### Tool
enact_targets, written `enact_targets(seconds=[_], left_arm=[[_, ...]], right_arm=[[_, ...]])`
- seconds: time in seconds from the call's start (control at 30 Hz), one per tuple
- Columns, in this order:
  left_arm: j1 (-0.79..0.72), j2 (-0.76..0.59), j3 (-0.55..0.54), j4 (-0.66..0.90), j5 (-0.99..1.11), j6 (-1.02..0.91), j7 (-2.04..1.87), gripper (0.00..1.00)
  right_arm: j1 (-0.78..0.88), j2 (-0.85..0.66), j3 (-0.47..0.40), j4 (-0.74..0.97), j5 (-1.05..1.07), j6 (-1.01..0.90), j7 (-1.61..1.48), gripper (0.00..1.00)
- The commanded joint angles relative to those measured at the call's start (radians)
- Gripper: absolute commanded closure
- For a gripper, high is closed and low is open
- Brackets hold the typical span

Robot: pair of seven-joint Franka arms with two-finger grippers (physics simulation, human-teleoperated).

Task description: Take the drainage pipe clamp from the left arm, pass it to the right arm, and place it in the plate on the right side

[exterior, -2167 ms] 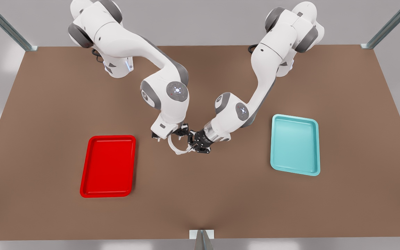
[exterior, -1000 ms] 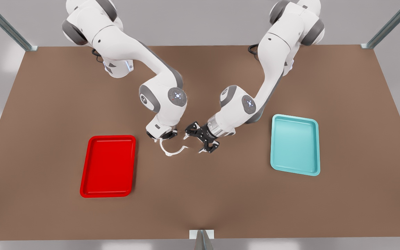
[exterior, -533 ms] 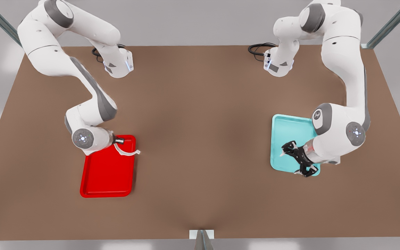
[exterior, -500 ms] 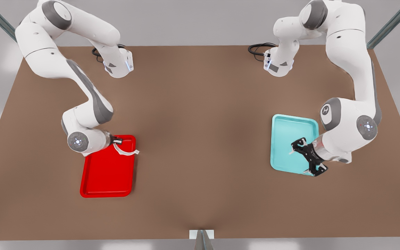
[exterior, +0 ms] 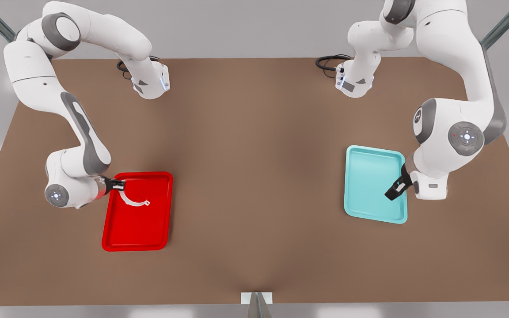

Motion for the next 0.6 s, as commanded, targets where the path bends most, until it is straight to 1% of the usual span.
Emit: enact_targets(seconds=[0.0, 0.03, 0.07, 0.1, 0.13, 0.17, 0.2, 0.23, 0.27, 0.3, 0.33, 0.37, 0.4, 0.43, 0.47, 0.5, 0.57], left_arm=[[-0.001, 0.000, 0.000, 0.001, 0.003, -0.022, 0.908, 0.00], [-0.001, 0.001, 0.000, 0.000, 0.003, -0.022, 0.895, 0.00], [-0.013, 0.001, 0.000, 0.000, 0.003, -0.022, 0.865, 0.00], [-0.013, 0.001, 0.000, 0.000, 0.002, -0.022, 0.863, 0.00], [-0.013, 0.001, 0.000, 0.000, 0.002, -0.022, 0.865, 0.00], [-0.013, 0.001, -0.001, 0.000, 0.003, -0.022, 0.866, 0.00], [-0.013, 0.000, -0.001, 0.000, 0.003, -0.022, 0.869, 0.00], [-0.013, 0.001, -0.001, 0.001, 0.003, -0.022, 0.871, 0.00], [-0.013, 0.001, -0.001, 0.001, 0.003, -0.022, 0.871, 0.00], [-0.015, 0.001, -0.001, 0.001, 0.003, -0.022, 0.872, 0.00], [-0.013, 0.003, -0.001, 0.001, 0.005, -0.022, 0.889, 0.00], [-0.012, 0.003, -0.001, 0.001, 0.005, -0.022, 0.903, 0.00], [-0.012, 0.004, 0.000, 0.001, 0.006, -0.022, 0.903, 0.00], [-0.012, 0.004, 0.000, 0.001, 0.005, -0.022, 0.903, 0.00], [-0.012, 0.004, 0.000, 0.001, 0.005, -0.022, 0.901, 0.00], [-0.012, 0.004, 0.000, 0.001, 0.005, -0.022, 0.901, 0.00], [-0.012, 0.004, 0.000, 0.001, 0.005, -0.022, 0.900, 0.00]], right_arm=[[0.001, 0.001, 0.000, 0.001, -0.027, 0.025, -0.272, 0.51], [0.004, -0.001, 0.004, 0.004, -0.027, 0.025, -0.268, 0.47], [0.008, -0.018, 0.043, 0.045, -0.027, 0.010, -0.256, 0.09], [0.005, -0.047, 0.095, 0.122, -0.027, -0.039, -0.259, 0.00], [0.010, -0.070, 0.159, 0.260, -0.040, -0.149, -0.259, 0.00], [0.001, -0.074, 0.248, 0.381, -0.069, -0.234, -0.259, 0.00], [-0.004, -0.140, 0.287, 0.439, -0.086, -0.246, -0.268, 0.00], [-0.051, -0.174, 0.349, 0.444, -0.077, -0.246, -0.270, 0.00], [-0.131, -0.238, 0.402, 0.430, -0.046, -0.246, -0.278, 0.00], [-0.128, -0.312, 0.371, 0.384, -0.009, -0.278, -0.298, 0.00], [0.032, -0.366, 0.222, 0.390, 0.003, -0.304, -0.296, 0.00], [0.273, -0.404, -0.085, 0.439, 0.136, -0.348, -0.311, 0.00], [0.529, -0.479, -0.399, 0.426, 0.210, -0.346, -0.324, 0.00], [0.752, -0.505, -0.670, 0.406, 0.281, -0.329, -0.331, 0.00], [0.866, -0.516, -0.801, 0.392, 0.289, -0.332, -0.336, 0.00], [0.867, -0.545, -0.804, 0.376, 0.305, -0.346, -0.403, 0.00], [0.821, -0.539, -0.802, 0.422, 0.335, -0.440, -0.425, 0.00]])
